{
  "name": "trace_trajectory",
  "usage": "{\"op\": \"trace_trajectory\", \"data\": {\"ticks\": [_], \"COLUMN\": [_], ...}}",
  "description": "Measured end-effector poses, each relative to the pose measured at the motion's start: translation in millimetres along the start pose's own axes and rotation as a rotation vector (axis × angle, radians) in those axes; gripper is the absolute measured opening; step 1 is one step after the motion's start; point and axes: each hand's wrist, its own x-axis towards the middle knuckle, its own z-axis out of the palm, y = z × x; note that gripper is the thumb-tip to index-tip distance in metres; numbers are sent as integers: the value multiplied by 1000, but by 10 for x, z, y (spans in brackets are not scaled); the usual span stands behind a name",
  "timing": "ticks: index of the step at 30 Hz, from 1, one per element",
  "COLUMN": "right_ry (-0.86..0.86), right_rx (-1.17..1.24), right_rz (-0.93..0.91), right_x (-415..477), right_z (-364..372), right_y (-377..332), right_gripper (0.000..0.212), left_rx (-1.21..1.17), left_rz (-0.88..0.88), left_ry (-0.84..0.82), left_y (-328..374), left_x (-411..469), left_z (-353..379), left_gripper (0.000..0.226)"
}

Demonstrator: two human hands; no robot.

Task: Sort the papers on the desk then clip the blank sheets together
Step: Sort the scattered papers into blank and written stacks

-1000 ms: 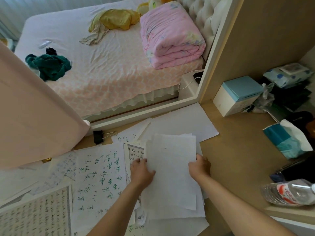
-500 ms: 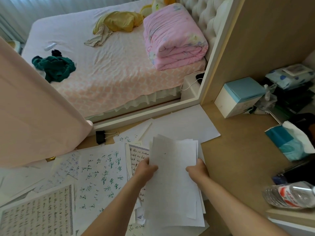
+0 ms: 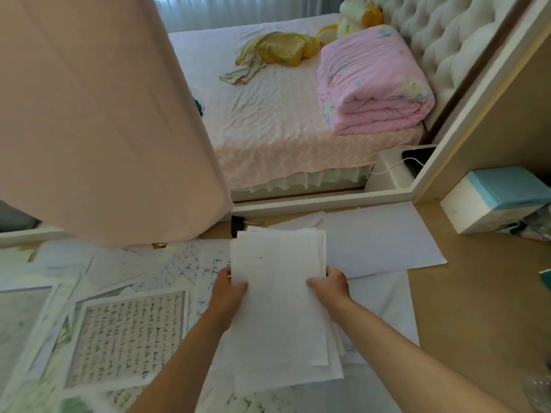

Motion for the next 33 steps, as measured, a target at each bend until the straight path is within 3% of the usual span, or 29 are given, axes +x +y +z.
{"op": "trace_trajectory", "data": {"ticks": [3, 7, 9, 12, 16, 20, 23, 25, 29, 33], "right_ry": [-100, -143, -73, 84, 151, 90, 104, 69, 17, 178], "right_rx": [-90, -601, -698, -539, -322, -431, -554, -434, -189, -57], "right_rz": [-29, -48, -1, 156, 269, 311, 266, 190, 81, 65], "right_x": [-85, -178, -212, -195, -106, -108, -187, -235, -308, -359], "right_z": [600, 1211, 1357, 1425, 1395, 1366, 1390, 1394, 1252, 861], "right_y": [-63, 2, 33, 63, 105, 138, 150, 185, 255, 273], "right_gripper": [40, 64, 72, 75, 67, 52, 50, 47, 40, 25], "left_rx": [147, 566, 696, 636, 347, 172, 168, 190, 194, 130], "left_rz": [-13, -34, -51, -27, -33, -71, -97, -88, 10, 91], "left_ry": [121, 8, -11, -7, -44, -112, -175, -189, -216, -288], "left_y": [-196, -517, -592, -674, -772, -719, -757, -830, -632, -486], "left_x": [102, 340, 406, 516, 650, 637, 682, 762, 562, 508], "left_z": [-430, -805, -886, -915, -886, -871, -897, -909, -923, -696], "left_gripper": [42, 62, 74, 79, 81, 56, 74, 83, 67, 71]}}
